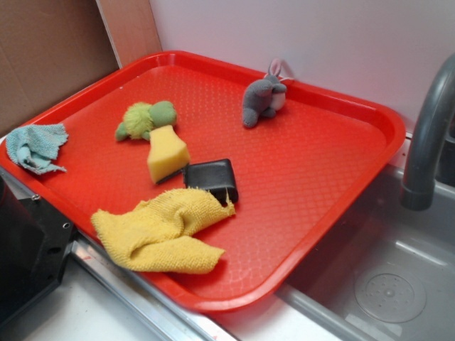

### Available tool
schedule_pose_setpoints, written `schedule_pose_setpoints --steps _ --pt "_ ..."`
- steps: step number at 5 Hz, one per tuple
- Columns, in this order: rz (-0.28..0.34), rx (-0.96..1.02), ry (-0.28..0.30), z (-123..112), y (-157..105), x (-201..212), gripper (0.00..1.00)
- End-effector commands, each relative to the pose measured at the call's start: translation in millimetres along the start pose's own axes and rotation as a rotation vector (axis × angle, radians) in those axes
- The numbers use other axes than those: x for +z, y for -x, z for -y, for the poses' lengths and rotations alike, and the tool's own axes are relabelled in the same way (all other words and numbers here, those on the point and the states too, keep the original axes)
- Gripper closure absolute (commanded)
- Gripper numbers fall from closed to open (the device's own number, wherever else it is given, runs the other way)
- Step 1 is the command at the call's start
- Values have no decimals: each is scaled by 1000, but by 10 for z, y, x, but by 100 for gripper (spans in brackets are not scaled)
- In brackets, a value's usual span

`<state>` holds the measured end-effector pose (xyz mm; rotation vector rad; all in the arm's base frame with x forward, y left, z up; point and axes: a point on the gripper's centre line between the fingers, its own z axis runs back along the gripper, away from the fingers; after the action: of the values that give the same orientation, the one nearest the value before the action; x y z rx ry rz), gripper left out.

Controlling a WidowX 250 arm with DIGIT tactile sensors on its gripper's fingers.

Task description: Grab the blue cloth.

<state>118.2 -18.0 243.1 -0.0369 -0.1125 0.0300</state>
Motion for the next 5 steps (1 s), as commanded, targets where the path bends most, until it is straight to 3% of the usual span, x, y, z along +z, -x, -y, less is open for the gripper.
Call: schedule_pose_setpoints --steps 1,2,3,4,5 --pt "0 0 0 0 0 0 0" --pt "-29 76 -65 -295 -74 -409 0" --pt "-17 176 -104 -522 -53 -713 0" --pt "-13 424 -137 -887 17 -1041 0" --pt "-46 544 -246 -1188 93 -1350 0"
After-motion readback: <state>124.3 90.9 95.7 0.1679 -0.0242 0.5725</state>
